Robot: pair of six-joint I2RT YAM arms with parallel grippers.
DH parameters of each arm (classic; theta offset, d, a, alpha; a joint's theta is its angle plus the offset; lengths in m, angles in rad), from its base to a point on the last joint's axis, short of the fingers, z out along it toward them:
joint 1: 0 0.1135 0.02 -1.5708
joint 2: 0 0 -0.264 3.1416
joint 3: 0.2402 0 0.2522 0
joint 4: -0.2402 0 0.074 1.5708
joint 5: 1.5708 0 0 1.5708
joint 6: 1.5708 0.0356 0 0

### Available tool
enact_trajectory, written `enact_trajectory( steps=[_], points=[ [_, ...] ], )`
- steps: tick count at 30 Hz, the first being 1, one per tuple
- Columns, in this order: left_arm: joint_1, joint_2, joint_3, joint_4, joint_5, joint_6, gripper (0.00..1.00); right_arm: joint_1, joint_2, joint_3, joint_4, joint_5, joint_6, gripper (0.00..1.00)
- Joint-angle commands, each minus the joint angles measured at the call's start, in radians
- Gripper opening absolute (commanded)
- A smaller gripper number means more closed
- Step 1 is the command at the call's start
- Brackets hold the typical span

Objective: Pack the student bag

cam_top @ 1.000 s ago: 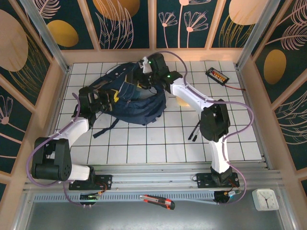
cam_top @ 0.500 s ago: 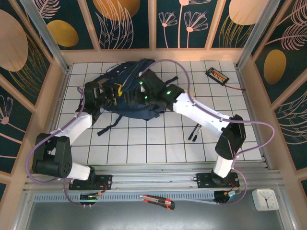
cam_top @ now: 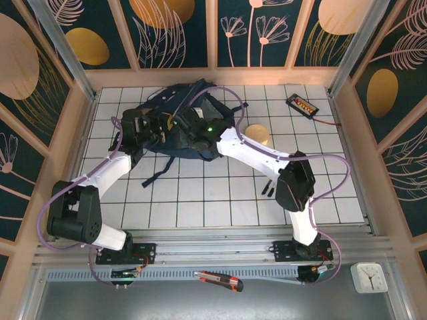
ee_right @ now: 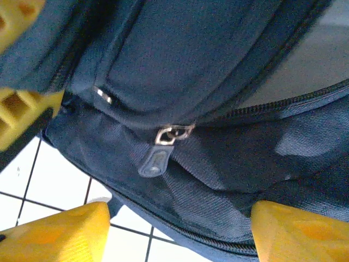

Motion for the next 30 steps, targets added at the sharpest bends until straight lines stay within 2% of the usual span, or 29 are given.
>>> enact_trajectory(
  steps=[1, 11, 14, 19, 24, 27, 30],
  points=[
    [-0.012, -0.028, 0.03, 0.131, 0.007, -0.013, 0.0, -0.013, 0.058, 0.102, -0.022, 0.045, 0.03, 0.68],
    [-0.028, -0.035, 0.024, 0.148, 0.008, -0.032, 0.0, -0.03, 0.256, 0.421, -0.225, 0.082, 0.056, 0.6],
    [-0.03, -0.038, 0.019, 0.154, 0.009, -0.038, 0.0, -0.039, 0.252, 0.422, -0.229, 0.097, 0.066, 0.55],
    [-0.03, -0.038, 0.02, 0.162, 0.007, -0.043, 0.0, -0.066, 0.218, 0.433, -0.285, 0.065, 0.103, 0.54],
    [-0.03, -0.035, 0.027, 0.172, 0.009, -0.044, 0.0, -0.093, 0.164, 0.374, -0.285, 0.048, 0.134, 0.53],
    [-0.031, -0.038, 0.029, 0.169, 0.01, -0.042, 0.0, -0.11, 0.169, 0.377, -0.293, 0.048, 0.133, 0.44],
    [-0.031, -0.047, 0.019, 0.166, 0.012, -0.038, 0.0, -0.121, 0.164, 0.385, -0.283, 0.038, 0.125, 0.29]
  ],
)
